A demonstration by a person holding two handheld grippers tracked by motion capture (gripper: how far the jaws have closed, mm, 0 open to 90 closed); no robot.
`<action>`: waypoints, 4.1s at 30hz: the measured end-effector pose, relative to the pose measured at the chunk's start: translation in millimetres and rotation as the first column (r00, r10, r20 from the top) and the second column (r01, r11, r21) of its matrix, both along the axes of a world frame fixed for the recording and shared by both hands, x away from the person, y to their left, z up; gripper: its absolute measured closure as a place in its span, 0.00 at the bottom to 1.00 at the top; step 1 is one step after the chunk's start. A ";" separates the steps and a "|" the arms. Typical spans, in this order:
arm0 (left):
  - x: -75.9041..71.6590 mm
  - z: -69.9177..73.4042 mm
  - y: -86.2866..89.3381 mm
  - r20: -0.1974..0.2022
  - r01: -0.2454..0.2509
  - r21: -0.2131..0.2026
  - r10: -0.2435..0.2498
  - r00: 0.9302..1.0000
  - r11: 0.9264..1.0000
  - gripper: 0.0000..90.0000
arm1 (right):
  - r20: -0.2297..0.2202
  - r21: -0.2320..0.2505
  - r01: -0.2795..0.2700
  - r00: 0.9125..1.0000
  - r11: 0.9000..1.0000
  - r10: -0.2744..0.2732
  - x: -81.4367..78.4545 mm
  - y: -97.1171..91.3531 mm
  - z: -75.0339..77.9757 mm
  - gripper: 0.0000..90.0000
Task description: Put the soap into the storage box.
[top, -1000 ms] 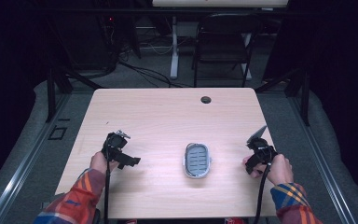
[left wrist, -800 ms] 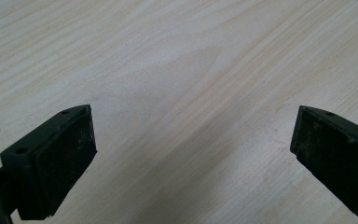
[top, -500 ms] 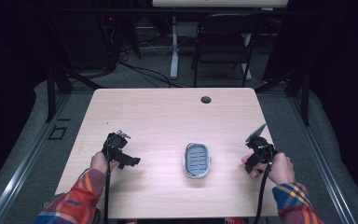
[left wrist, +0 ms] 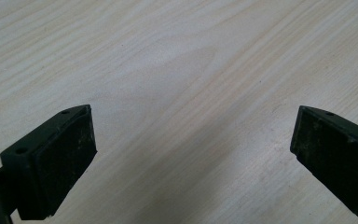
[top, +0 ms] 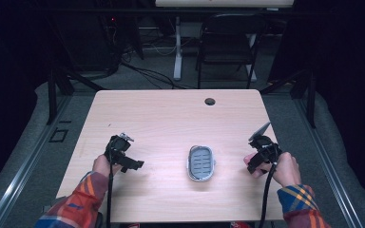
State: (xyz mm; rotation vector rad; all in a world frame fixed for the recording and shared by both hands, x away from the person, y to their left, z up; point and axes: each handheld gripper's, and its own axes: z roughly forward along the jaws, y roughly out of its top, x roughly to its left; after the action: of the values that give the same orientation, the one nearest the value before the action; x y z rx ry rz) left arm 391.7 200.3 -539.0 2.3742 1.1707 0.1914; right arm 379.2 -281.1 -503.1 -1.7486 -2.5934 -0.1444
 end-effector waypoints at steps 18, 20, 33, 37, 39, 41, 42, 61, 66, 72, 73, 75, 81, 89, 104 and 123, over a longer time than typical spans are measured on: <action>0.6 -1.9 1.4 -0.005 0.003 0.010 -0.003 1.000 1.000 0.00 | -0.002 0.001 -0.066 0.998 0.998 0.066 7.7 27.7 9.6 0.41; 0.3 -1.8 1.8 -0.002 -0.001 0.008 0.001 1.000 1.000 0.00 | -0.002 0.004 -0.072 0.997 0.997 0.072 8.1 31.4 10.4 0.41; -0.8 -1.2 4.4 -0.002 -0.007 0.007 0.007 1.000 1.000 0.00 | -0.024 -0.001 -0.117 0.993 0.993 0.117 9.3 45.9 12.4 0.41; -0.7 -0.8 4.8 0.001 -0.011 0.009 0.011 1.000 1.000 0.00 | -0.033 -0.010 -0.126 0.991 0.992 0.126 10.1 49.8 11.3 0.41; -1.2 -0.3 4.4 0.008 -0.013 0.010 0.013 1.000 1.000 0.00 | -0.044 -0.013 -0.136 0.990 0.991 0.135 11.2 52.8 12.4 0.41; -1.7 0.0 4.5 0.008 -0.016 0.006 0.016 1.000 1.000 0.00 | -0.053 -0.023 -0.155 0.987 0.988 0.154 12.6 55.5 16.2 0.41; -1.8 0.2 4.8 0.009 -0.015 0.007 0.015 1.000 1.000 0.00 | -0.061 -0.032 -0.175 0.983 0.984 0.172 13.7 56.5 19.0 0.41; -2.7 1.4 6.0 0.015 -0.016 -0.013 0.016 1.000 1.000 0.00 | -0.045 -0.051 -0.220 0.975 0.974 0.217 21.3 86.2 46.9 0.41; -2.6 1.3 6.0 0.016 -0.015 -0.012 0.015 1.000 1.000 0.00 | -0.041 -0.057 -0.224 0.974 0.973 0.222 23.1 94.1 53.0 0.41; -2.5 1.4 6.1 0.017 -0.013 -0.011 0.013 1.000 1.000 0.00 | -0.045 -0.069 -0.249 0.968 0.966 0.246 25.9 104.6 58.9 0.41; -2.4 1.4 6.1 0.017 -0.011 -0.009 0.012 1.000 1.000 0.00 | -0.047 -0.072 -0.252 0.967 0.965 0.249 26.3 106.8 59.4 0.41; -2.4 1.3 6.1 0.016 -0.012 -0.010 0.012 1.000 1.000 0.00 | -0.032 -0.063 -0.241 0.970 0.968 0.239 26.0 111.4 57.8 0.41; -2.4 1.3 6.3 0.015 -0.011 -0.011 0.011 1.000 1.000 0.00 | -0.069 -0.083 -0.273 0.961 0.958 0.267 31.6 123.7 55.2 0.41; -2.3 1.2 6.3 0.015 -0.010 -0.011 0.011 1.000 1.000 0.00 | -0.111 -0.108 -0.305 0.949 0.946 0.294 38.5 142.8 43.0 0.41; -2.9 1.4 5.8 0.015 -0.011 -0.011 0.011 1.000 1.000 0.00 | -0.155 -0.130 -0.315 0.943 0.940 0.295 46.8 170.4 23.5 0.41; -2.7 1.2 5.5 0.017 -0.007 -0.002 0.007 1.000 1.000 0.00 | -0.159 -0.162 -0.297 0.949 0.941 0.272 49.1 190.0 8.4 0.41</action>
State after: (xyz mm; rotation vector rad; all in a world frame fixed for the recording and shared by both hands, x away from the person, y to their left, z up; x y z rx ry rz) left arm 389.0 205.8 -537.8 2.3628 1.1712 0.2126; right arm 428.3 -91.1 -494.7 -1.3456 -2.7949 0.2167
